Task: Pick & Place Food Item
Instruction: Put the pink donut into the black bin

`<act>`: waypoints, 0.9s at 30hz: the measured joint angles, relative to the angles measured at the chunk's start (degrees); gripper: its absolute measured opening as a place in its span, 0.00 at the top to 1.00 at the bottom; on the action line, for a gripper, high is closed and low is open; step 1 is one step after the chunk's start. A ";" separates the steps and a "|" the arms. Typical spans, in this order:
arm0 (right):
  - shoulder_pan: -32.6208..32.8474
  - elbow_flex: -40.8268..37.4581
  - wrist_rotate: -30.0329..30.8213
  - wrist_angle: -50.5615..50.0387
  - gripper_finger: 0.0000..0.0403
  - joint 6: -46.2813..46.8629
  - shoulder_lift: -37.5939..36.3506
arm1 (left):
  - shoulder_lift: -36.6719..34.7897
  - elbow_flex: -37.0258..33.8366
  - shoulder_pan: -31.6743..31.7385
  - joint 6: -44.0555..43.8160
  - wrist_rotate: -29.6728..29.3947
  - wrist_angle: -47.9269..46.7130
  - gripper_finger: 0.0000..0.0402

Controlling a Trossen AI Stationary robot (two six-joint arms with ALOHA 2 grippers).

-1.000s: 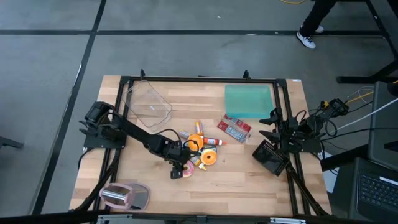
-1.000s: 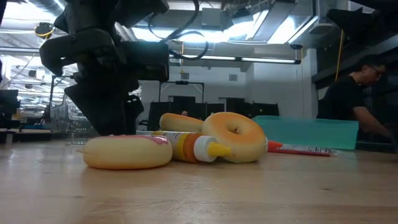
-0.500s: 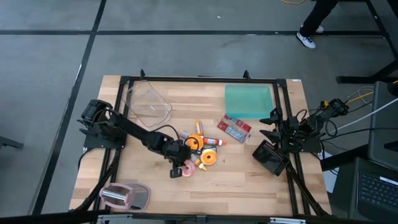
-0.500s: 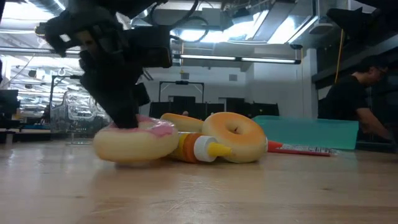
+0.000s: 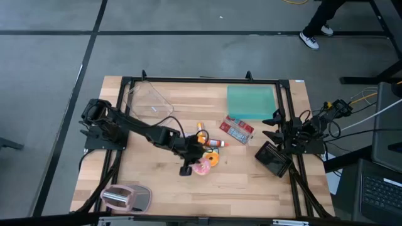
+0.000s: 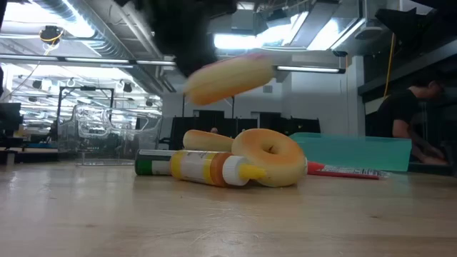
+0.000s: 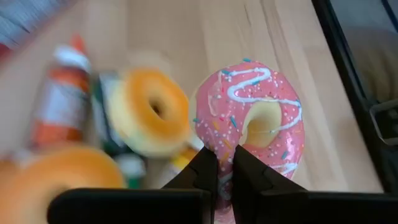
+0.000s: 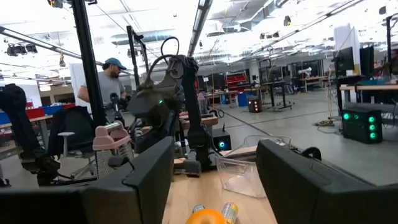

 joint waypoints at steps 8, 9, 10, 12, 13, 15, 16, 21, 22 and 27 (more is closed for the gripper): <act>0.59 0.72 3.18 13.26 0.44 -18.07 -0.01 | 0.00 1.60 7.72 9.31 1.78 12.06 0.96; 1.13 1.61 4.45 12.68 0.44 -19.82 -0.02 | 0.00 1.60 8.71 10.15 2.44 14.22 0.96; 1.87 2.59 6.67 11.22 0.44 -21.51 -0.05 | 0.00 1.60 9.67 11.01 2.86 16.08 0.96; 3.80 4.67 13.69 6.61 0.44 -23.88 -0.15 | 0.17 1.60 11.41 12.10 3.71 19.43 0.96; 4.93 5.60 17.21 4.32 0.44 -24.74 -0.13 | 0.42 1.62 12.28 12.42 4.60 21.10 0.96; 7.20 6.87 22.18 1.54 0.44 -25.55 -0.15 | 0.65 1.61 13.68 12.73 6.43 21.92 0.96; 8.30 7.30 23.49 1.37 0.44 -26.21 -0.15 | 1.16 1.61 14.19 12.97 6.72 23.27 0.96; 13.10 9.27 25.77 1.71 0.44 -30.83 -0.17 | 6.84 3.22 15.85 12.13 10.88 28.49 0.96; 13.84 9.72 25.90 1.76 0.44 -31.53 -0.17 | 8.54 4.56 16.01 12.15 11.71 28.20 0.96; 16.73 11.46 25.67 1.98 0.44 -33.91 -0.17 | 19.25 16.73 16.00 13.93 14.27 26.29 0.96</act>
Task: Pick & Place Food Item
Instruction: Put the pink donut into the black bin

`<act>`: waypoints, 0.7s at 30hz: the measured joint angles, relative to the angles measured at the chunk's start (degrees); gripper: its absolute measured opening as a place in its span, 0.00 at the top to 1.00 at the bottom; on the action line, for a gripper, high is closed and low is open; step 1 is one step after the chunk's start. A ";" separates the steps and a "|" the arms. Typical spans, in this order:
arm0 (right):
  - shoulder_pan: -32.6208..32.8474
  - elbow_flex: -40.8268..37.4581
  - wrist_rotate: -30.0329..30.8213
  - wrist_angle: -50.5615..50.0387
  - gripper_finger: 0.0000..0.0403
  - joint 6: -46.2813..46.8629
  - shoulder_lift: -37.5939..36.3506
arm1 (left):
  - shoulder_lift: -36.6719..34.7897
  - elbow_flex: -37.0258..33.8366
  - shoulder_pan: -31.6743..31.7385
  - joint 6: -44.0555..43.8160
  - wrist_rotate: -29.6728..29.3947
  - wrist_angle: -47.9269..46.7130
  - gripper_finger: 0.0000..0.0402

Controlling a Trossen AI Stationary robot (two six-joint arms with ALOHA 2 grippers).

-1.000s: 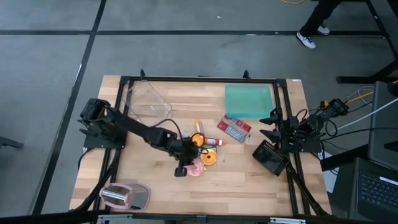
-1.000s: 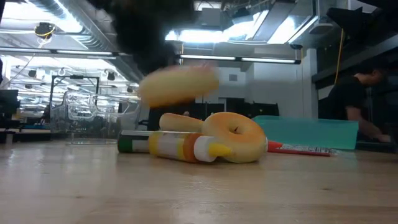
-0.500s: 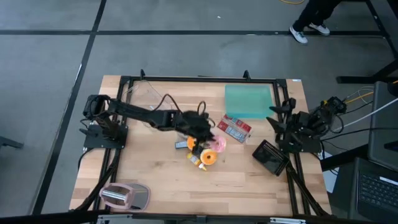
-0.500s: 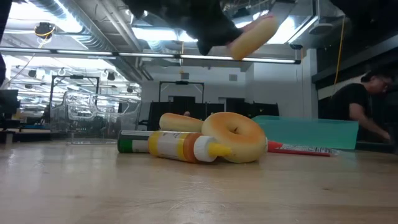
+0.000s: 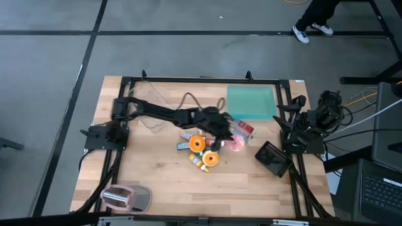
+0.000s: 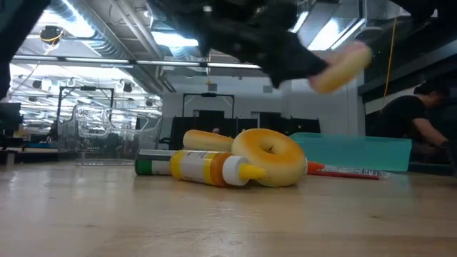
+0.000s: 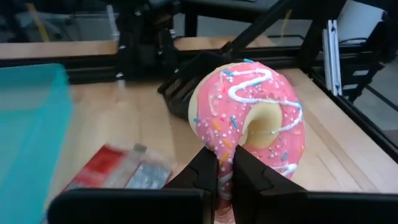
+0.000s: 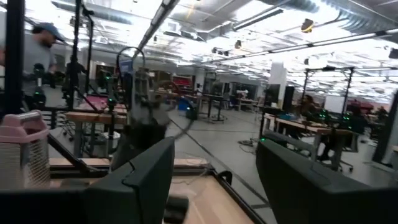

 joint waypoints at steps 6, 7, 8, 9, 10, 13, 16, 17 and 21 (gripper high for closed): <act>2.82 0.15 0.04 -0.62 0.44 0.19 0.00 | 11.85 19.74 -0.07 4.37 2.29 -8.99 0.96; 3.20 0.15 -0.09 -0.70 0.44 0.66 0.00 | 13.77 23.21 -0.05 4.98 2.51 -11.46 0.96; 3.58 0.15 -0.19 -0.70 0.44 1.15 0.00 | 15.75 26.72 -0.04 5.58 2.98 -13.42 0.96; 3.94 0.15 -0.19 -0.70 0.44 1.33 0.00 | 17.78 30.31 -0.04 6.13 3.69 -15.38 0.96; 4.27 0.15 -0.18 -0.70 0.44 1.52 0.00 | 19.74 33.67 -0.03 6.56 4.78 -17.24 0.96; 5.06 0.15 -0.22 -0.85 0.44 2.40 0.00 | 25.12 43.09 -0.04 7.46 5.52 -21.00 0.96; 5.69 0.15 -0.37 -1.59 0.44 3.23 0.30 | 29.67 50.18 0.02 7.36 7.06 -23.58 0.96; 5.84 0.15 -0.39 -1.68 0.44 3.50 0.44 | 31.01 52.01 0.11 6.99 8.28 -24.40 0.96; 6.22 0.15 -0.40 -1.66 0.44 4.09 1.25 | 32.57 51.75 0.37 5.13 8.86 -19.63 0.96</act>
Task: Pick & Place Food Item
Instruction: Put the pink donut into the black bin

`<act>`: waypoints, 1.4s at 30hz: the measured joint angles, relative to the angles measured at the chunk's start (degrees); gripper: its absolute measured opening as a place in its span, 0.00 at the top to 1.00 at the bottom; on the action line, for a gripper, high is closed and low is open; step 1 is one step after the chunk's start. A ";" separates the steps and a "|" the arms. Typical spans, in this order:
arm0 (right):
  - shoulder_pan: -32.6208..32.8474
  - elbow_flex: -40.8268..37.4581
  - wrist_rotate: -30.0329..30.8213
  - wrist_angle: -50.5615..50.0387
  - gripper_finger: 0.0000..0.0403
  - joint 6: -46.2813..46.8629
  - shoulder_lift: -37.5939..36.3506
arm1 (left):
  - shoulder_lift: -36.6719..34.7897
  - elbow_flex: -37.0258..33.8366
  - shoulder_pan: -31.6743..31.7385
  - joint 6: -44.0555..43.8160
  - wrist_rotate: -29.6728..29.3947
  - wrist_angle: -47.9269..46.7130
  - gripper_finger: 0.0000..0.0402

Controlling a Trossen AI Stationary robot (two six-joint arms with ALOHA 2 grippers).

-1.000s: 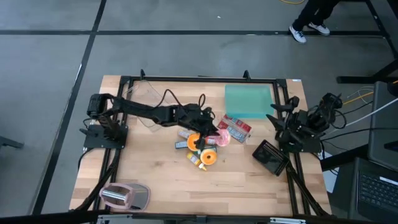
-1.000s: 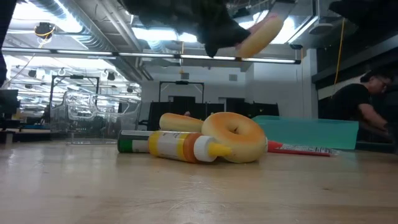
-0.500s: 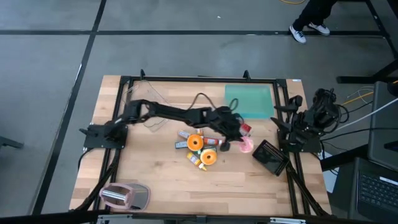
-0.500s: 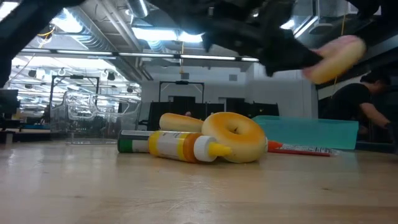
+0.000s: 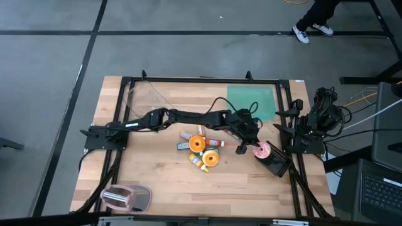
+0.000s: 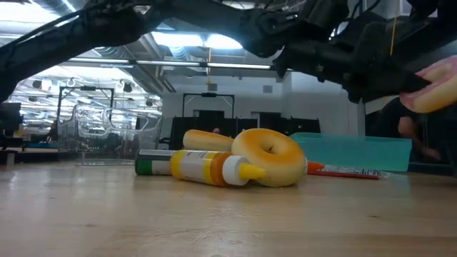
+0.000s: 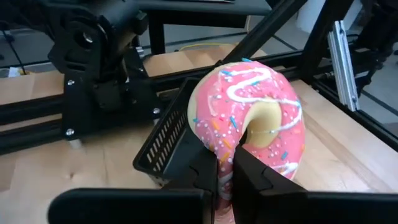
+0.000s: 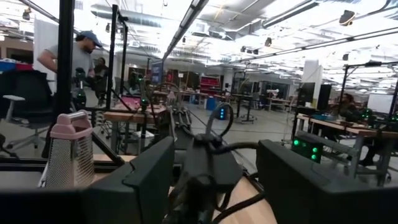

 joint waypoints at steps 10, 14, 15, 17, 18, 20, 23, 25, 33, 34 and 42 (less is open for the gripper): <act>-0.04 0.00 -1.52 0.17 0.44 0.70 0.28 | 0.37 0.11 0.22 0.05 2.68 5.08 0.96; -0.04 0.00 -1.52 0.15 0.44 1.21 0.28 | 0.37 0.11 -0.11 1.71 5.78 5.98 0.96; -0.04 0.00 -1.56 0.14 0.44 1.47 0.28 | 0.37 0.11 -0.26 2.34 5.82 5.98 0.96; -0.04 0.00 -2.37 0.13 0.44 1.69 0.28 | 0.37 0.11 -0.51 3.20 5.84 5.95 0.96; -0.04 0.00 -3.13 0.11 0.44 1.94 0.29 | 0.37 0.11 -0.71 3.37 5.84 5.94 0.96; -0.04 0.00 -3.88 0.04 0.44 2.58 0.44 | 0.37 0.11 -0.82 3.51 5.86 5.33 0.96; -0.04 0.00 -4.08 -0.48 0.44 3.09 1.65 | 0.12 0.08 -1.18 4.12 4.96 3.19 0.96; -0.04 0.00 -3.92 -0.31 0.44 3.45 2.55 | -1.39 0.04 -1.18 5.23 1.10 -2.50 0.96; -0.04 0.00 4.95 -0.32 0.44 6.96 3.63 | -16.55 0.24 -1.46 14.57 -36.55 -34.57 0.96; -0.04 0.00 5.00 -0.34 0.44 8.26 3.63 | -17.65 0.18 -1.87 15.20 -41.04 -36.17 0.96; -1.80 -0.02 6.69 -1.62 0.44 18.11 7.20 | -21.26 0.12 -4.94 22.18 -54.69 -33.36 0.96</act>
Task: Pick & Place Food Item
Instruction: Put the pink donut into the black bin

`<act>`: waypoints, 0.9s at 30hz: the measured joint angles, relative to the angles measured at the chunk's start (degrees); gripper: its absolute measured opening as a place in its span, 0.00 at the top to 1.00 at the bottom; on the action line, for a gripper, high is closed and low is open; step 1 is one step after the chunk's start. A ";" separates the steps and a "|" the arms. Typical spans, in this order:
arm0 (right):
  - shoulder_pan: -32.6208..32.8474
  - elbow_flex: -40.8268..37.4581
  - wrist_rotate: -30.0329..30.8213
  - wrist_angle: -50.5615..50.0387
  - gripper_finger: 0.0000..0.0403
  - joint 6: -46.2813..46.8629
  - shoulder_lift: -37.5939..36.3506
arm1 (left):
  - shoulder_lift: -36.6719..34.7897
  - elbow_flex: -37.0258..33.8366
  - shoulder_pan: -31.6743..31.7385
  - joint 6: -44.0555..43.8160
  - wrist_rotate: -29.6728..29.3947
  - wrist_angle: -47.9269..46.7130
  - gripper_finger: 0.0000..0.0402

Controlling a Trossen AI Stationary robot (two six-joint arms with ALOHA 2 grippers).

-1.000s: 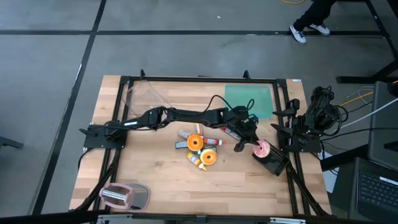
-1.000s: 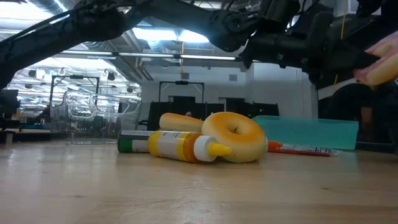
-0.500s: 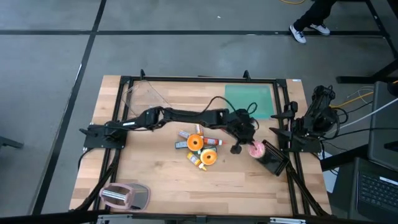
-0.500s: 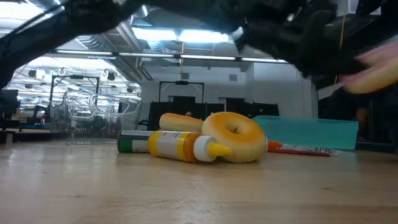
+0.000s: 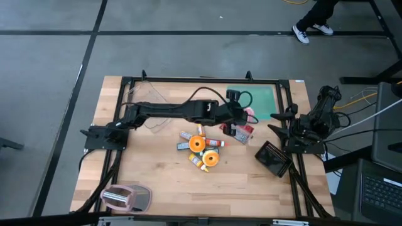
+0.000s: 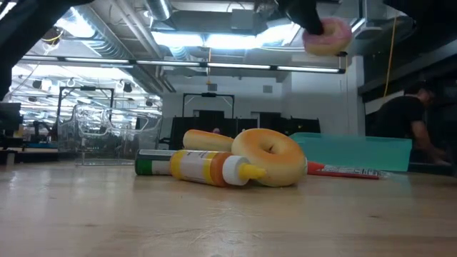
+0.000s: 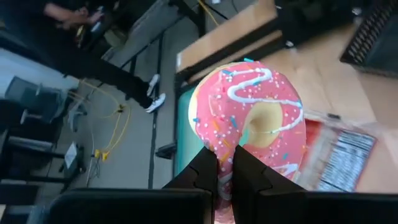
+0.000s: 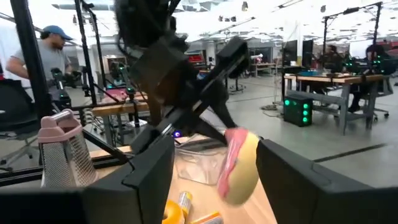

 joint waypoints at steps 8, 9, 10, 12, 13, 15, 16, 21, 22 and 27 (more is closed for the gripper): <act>-3.75 0.00 0.61 -1.19 0.44 3.95 4.22 | 0.16 -0.07 -2.17 4.76 1.90 7.11 0.96; -4.21 0.00 0.26 -1.76 0.44 4.64 4.58 | 0.18 -0.08 -2.26 6.05 1.31 8.19 0.96; -4.69 0.00 -0.43 -1.91 0.44 5.17 4.82 | 0.18 -0.08 -2.27 7.06 1.18 9.35 0.96; -5.51 0.00 -2.03 -1.81 0.44 6.27 5.00 | 0.18 -0.08 -2.21 7.41 1.38 11.05 0.96; -5.91 0.00 -3.18 -1.87 0.44 6.53 5.02 | 0.18 -0.08 -2.13 7.43 1.42 11.05 0.96; -6.78 0.00 -5.31 -1.83 0.44 7.41 5.05 | 0.18 -0.08 -1.90 7.47 1.10 10.95 0.96; -7.18 0.00 -6.19 -1.91 0.44 7.78 5.06 | 0.18 -0.08 -1.76 7.47 0.91 10.97 0.96; -9.23 0.00 -7.14 -4.47 0.44 9.77 5.06 | 0.18 -0.08 -1.31 7.49 1.61 11.30 0.96; -9.73 0.00 -7.14 -5.23 0.44 10.65 5.06 | 0.18 -0.08 -1.33 7.67 1.68 11.79 0.96; -12.01 0.00 -8.72 -6.07 0.44 11.45 5.06 | 0.18 -0.08 -1.58 7.50 4.63 13.47 0.96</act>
